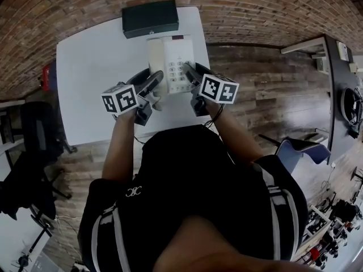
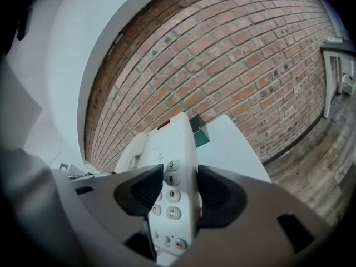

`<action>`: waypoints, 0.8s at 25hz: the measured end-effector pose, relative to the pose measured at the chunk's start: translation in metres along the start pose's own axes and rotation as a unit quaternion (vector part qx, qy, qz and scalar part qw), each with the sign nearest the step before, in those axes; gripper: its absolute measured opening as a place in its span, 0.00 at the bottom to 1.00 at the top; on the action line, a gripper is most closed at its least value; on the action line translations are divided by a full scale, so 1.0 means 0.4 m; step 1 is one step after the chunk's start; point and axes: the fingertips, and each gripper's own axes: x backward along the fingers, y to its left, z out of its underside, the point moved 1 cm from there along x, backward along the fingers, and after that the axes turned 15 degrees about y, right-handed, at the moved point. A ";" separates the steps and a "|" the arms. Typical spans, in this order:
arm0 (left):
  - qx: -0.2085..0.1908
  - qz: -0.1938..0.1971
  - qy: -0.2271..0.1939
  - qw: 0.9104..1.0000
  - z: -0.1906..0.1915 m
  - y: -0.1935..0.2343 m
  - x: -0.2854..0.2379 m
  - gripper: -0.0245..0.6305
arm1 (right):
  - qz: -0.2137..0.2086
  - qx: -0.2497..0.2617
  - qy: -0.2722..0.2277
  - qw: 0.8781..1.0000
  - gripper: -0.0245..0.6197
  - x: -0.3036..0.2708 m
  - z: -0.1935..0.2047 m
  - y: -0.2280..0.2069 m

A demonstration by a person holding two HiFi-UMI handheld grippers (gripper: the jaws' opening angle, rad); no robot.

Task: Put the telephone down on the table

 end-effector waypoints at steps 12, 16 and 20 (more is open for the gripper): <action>0.020 0.007 0.051 0.999 0.013 0.067 -0.155 0.45 | 0.019 -0.033 0.019 0.999 0.30 -0.069 0.019 -0.152; 0.037 0.009 0.059 0.998 0.029 0.101 -0.177 0.45 | 0.024 -0.030 0.033 0.999 0.30 -0.098 0.028 -0.175; 0.052 0.007 0.065 0.996 0.040 0.134 -0.195 0.45 | 0.024 -0.029 0.046 0.998 0.30 -0.128 0.035 -0.196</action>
